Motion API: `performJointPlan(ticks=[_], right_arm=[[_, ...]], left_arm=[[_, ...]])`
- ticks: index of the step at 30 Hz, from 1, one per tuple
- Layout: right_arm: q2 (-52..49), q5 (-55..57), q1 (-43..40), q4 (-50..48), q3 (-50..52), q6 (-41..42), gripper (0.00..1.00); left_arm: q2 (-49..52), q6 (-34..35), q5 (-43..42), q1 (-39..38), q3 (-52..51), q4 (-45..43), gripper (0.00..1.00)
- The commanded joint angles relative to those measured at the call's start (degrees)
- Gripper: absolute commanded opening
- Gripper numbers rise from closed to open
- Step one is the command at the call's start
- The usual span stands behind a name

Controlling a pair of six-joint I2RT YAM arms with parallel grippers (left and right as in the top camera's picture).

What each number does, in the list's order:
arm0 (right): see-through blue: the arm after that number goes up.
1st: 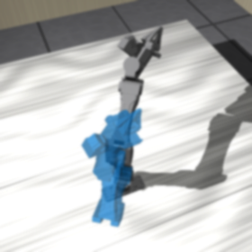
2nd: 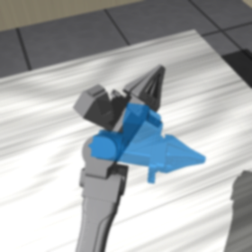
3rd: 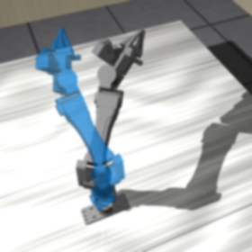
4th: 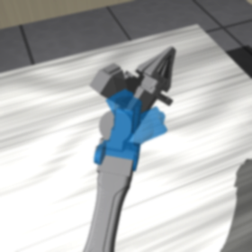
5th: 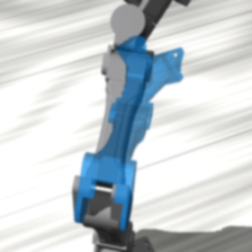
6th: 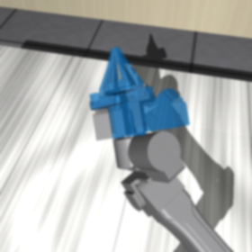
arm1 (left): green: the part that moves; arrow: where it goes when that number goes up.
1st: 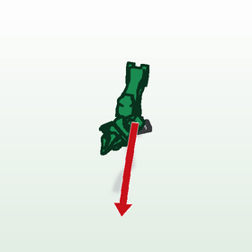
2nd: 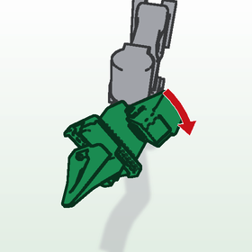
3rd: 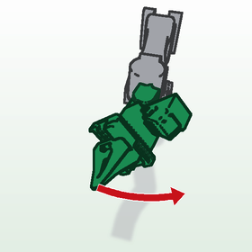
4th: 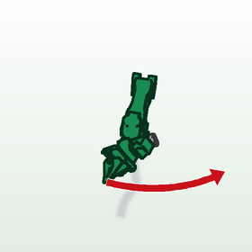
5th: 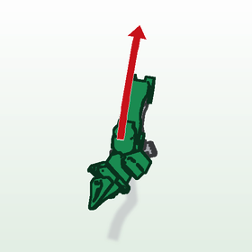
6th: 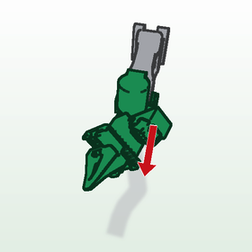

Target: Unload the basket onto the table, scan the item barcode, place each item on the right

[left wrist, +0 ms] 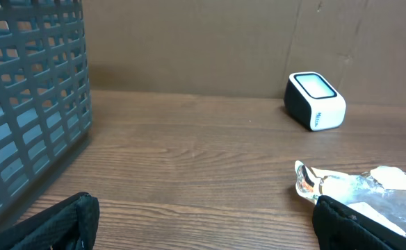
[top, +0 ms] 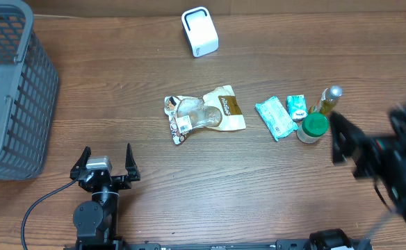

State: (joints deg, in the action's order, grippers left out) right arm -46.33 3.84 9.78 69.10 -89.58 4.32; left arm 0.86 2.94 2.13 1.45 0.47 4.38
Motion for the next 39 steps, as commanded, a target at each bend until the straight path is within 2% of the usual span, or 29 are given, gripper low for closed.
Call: performJointPlan(ticks=[1, 10, 15, 19, 27, 33, 35, 39], right_arm=[[6.23, 1.27, -2.16, 2.43, -0.37, 0.20, 1.00], [17.14, 1.14, -5.14, 9.75, -0.35, 0.17, 1.00], [22.38, 1.25, -8.22, 9.86, 1.16, 0.20, 1.00], [28.61, 1.01, -10.43, 7.23, 7.74, 0.22, 1.00], [44.83, -1.01, -14.21, -9.22, 31.19, 0.24, 1.00], [46.07, -3.61, -14.60, -20.26, 43.93, 0.26, 1.00], [46.10, -4.07, -14.21, -27.47, 49.11, 0.31, 1.00], [46.12, -4.90, -13.55, -49.86, 62.20, 0.42, 1.00]], left_arm=[[-0.63, -0.81, -0.66, -0.52, -0.20, -0.09, 0.99], [-0.63, -0.81, -0.66, -0.52, -0.20, -0.09, 1.00], [-0.63, -0.81, -0.66, -0.52, -0.20, -0.09, 0.99], [-0.63, -0.81, -0.66, -0.52, -0.20, -0.09, 1.00], [-0.63, -0.81, -0.66, -0.52, -0.20, -0.07, 0.99], [-0.63, -0.81, -0.66, -0.52, -0.20, -0.09, 1.00], [-0.63, -0.81, -0.66, -0.52, -0.20, -0.09, 0.99], [-0.63, -0.81, -0.66, -0.52, -0.20, -0.09, 1.00]])
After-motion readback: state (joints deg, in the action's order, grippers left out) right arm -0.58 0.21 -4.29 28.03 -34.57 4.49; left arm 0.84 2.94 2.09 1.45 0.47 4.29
